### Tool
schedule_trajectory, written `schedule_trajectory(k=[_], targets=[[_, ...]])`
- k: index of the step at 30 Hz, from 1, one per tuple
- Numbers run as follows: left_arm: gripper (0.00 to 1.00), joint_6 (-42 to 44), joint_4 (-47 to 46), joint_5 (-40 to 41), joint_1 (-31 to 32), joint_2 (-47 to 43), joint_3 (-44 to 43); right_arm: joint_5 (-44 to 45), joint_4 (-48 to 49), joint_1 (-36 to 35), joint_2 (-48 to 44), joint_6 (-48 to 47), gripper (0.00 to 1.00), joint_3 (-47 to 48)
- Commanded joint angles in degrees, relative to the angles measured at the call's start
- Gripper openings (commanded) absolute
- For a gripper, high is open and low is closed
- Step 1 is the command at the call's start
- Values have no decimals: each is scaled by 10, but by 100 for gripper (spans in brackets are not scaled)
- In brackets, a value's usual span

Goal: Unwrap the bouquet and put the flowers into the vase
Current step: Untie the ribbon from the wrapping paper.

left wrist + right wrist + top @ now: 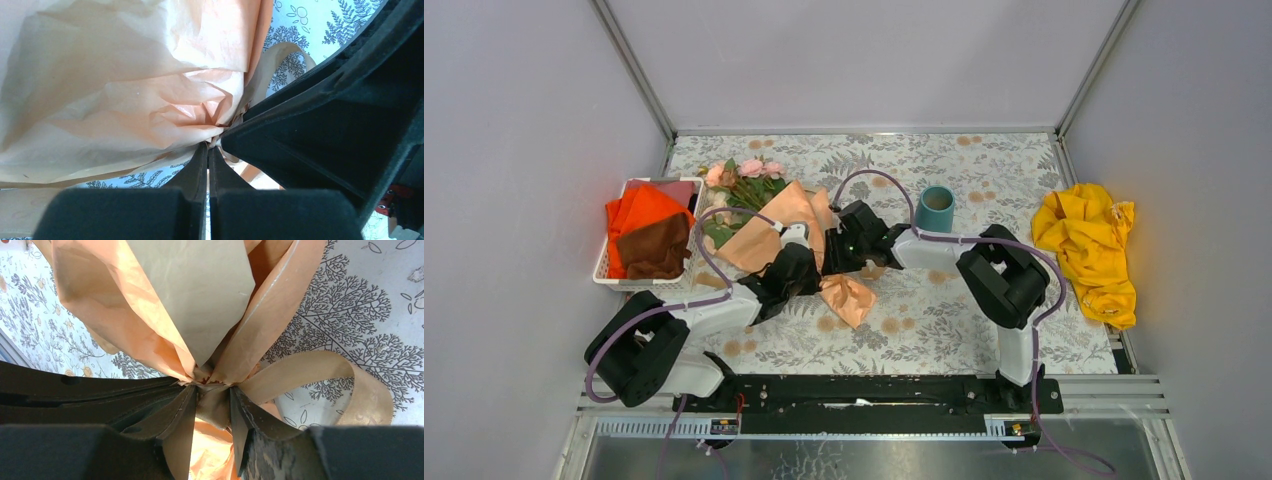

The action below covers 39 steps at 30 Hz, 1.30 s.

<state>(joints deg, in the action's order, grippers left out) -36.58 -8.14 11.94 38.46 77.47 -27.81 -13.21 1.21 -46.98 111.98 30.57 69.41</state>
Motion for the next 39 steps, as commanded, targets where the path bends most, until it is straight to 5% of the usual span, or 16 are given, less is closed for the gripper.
schedule_trajectory(k=[1, 7, 15, 29, 39], targets=[[0, 1, -19, 10, -4, 3, 11, -3, 23, -7, 18, 12, 38, 30], [0, 1, -22, 6, -4, 4, 11, -8, 21, -7, 26, 14, 27, 46], [0, 2, -20, 5, -4, 7, 6, 3, 23, -8, 19, 11, 0, 40], [2, 7, 57, 56, -5, -46, -10, 152, -28, 4, -55, 8, 0, -3], [3, 3, 52, 54, -6, -36, -3, 179, -44, 41, -72, 20, 0, -28]])
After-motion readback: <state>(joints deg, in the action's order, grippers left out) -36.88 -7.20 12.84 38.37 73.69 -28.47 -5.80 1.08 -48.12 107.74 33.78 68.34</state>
